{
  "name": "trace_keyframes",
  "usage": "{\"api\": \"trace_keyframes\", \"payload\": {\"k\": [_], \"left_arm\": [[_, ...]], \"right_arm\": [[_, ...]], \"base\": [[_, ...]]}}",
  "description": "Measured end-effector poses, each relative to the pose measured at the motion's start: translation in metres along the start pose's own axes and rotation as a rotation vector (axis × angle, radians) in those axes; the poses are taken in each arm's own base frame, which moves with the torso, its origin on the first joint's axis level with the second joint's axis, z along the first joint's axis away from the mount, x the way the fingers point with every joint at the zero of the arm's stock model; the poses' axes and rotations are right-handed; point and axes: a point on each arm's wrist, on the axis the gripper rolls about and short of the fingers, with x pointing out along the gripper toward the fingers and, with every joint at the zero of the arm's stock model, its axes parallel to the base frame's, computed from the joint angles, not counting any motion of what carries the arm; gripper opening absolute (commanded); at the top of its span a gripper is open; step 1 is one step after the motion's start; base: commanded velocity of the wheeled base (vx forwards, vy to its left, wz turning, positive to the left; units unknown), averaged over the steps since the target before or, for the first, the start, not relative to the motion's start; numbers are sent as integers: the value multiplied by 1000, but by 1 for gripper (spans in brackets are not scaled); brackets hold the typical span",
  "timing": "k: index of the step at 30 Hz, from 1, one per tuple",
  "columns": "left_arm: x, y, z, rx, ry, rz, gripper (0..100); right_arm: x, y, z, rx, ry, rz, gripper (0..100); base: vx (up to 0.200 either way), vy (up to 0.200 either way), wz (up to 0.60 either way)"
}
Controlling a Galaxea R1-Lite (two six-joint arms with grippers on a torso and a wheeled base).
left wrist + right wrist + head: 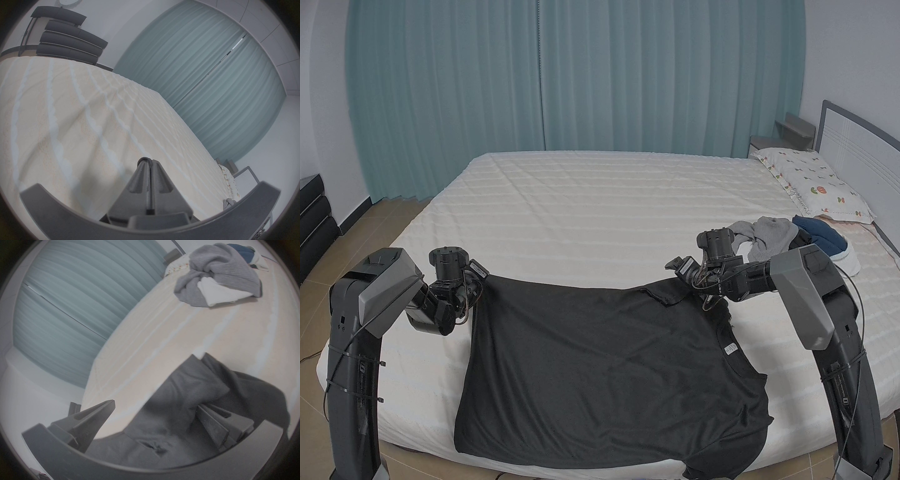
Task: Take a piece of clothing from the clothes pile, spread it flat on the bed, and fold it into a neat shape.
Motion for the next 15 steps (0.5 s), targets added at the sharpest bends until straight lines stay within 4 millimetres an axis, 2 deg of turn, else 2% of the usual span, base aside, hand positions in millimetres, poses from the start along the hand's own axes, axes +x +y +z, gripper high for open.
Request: {"api": "trace_keyframes", "payload": {"k": [4, 9, 15], "left_arm": [[0, 1, 0, 0, 0, 3, 0], [0, 3, 0, -1, 2, 8, 0], [0, 4, -1, -1, 4, 10, 0]], "right_arm": [[12, 3, -1, -17, -87, 109, 100], [15, 10, 12, -73, -241, 269, 100], [15, 2, 27, -228, -350, 301, 100]], "base": [[0, 0, 0], [0, 0, 0], [0, 0, 0]]}}
